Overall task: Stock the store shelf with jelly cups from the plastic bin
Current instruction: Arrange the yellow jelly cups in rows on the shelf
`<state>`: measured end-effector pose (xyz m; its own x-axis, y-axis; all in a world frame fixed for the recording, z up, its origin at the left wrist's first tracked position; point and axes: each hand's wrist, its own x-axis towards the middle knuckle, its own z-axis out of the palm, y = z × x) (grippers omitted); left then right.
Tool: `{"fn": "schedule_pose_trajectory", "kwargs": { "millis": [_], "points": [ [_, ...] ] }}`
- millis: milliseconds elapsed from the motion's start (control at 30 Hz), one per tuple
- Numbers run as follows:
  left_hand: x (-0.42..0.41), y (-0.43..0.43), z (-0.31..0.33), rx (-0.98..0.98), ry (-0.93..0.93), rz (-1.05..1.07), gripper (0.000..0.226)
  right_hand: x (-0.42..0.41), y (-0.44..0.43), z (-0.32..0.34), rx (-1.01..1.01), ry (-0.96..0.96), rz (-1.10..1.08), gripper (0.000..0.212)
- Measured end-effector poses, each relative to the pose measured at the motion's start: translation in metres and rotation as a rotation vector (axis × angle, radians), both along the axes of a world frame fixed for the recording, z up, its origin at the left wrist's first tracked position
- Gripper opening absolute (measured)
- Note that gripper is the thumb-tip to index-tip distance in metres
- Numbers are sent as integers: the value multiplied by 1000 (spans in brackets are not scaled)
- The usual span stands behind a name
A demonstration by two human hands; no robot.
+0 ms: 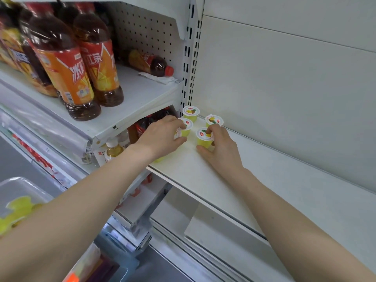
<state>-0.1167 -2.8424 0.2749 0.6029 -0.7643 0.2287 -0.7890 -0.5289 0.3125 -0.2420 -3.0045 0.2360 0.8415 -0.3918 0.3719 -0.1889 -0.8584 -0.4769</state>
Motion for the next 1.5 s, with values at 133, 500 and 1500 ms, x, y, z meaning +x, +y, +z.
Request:
{"fn": "schedule_pose_trajectory", "kwargs": {
  "millis": [133,500,1500],
  "points": [
    [4,-1,0,-21,11,-1,39,-2,-15,16,-52,-125,-41,43],
    [10,-19,3,-28,45,96,42,92,-57,62,-142,280,44,43],
    [17,-15,1,-96,137,116,54,66,-72,52,58,287,-6,36]
  ]
}}
